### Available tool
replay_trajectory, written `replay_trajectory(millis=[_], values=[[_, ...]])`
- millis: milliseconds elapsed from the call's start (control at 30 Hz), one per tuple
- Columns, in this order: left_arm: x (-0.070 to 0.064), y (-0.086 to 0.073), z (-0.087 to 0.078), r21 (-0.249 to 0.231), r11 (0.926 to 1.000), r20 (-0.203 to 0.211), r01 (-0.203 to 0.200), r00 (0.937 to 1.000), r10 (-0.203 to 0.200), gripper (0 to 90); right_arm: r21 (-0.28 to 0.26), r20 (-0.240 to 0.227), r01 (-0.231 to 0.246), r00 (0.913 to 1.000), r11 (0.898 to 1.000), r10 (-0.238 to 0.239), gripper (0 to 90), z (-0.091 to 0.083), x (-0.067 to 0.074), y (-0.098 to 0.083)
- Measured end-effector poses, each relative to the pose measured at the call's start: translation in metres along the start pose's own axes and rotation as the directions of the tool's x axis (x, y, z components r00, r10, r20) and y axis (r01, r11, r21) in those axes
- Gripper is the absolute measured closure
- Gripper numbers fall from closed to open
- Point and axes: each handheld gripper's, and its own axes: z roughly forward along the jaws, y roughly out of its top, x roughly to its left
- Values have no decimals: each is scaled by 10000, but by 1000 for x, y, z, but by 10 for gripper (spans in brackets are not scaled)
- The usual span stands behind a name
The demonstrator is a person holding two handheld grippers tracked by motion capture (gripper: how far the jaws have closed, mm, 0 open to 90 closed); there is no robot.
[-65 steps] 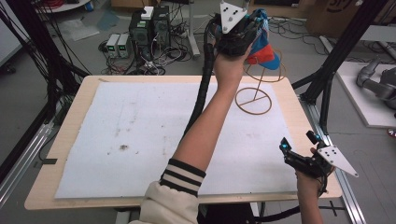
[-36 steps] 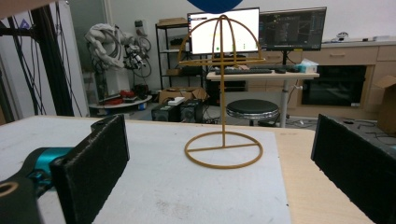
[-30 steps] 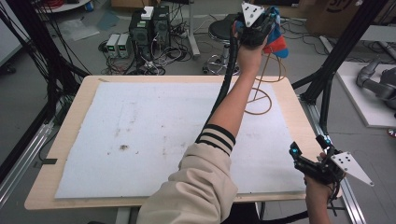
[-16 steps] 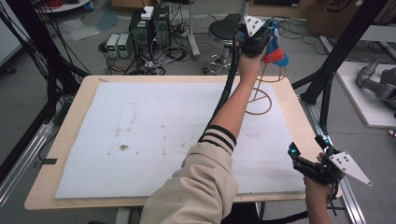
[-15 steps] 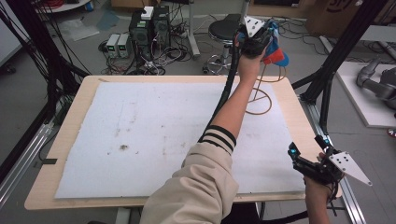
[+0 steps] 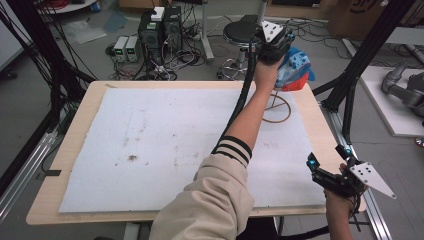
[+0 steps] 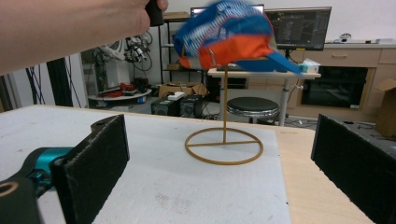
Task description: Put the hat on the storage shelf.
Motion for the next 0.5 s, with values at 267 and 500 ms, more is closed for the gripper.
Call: replay_trajectory(millis=[267,500], values=[[-1,7,-8,-181,9998,43,38,10000,-37,458,-59,-44,7,10000,10000,-7,39,0,2,1],[1,21,-26,-62,9987,8,-515,9987,515,267,-38,-142,-24,9999,10000,23,39,1,5,1]])
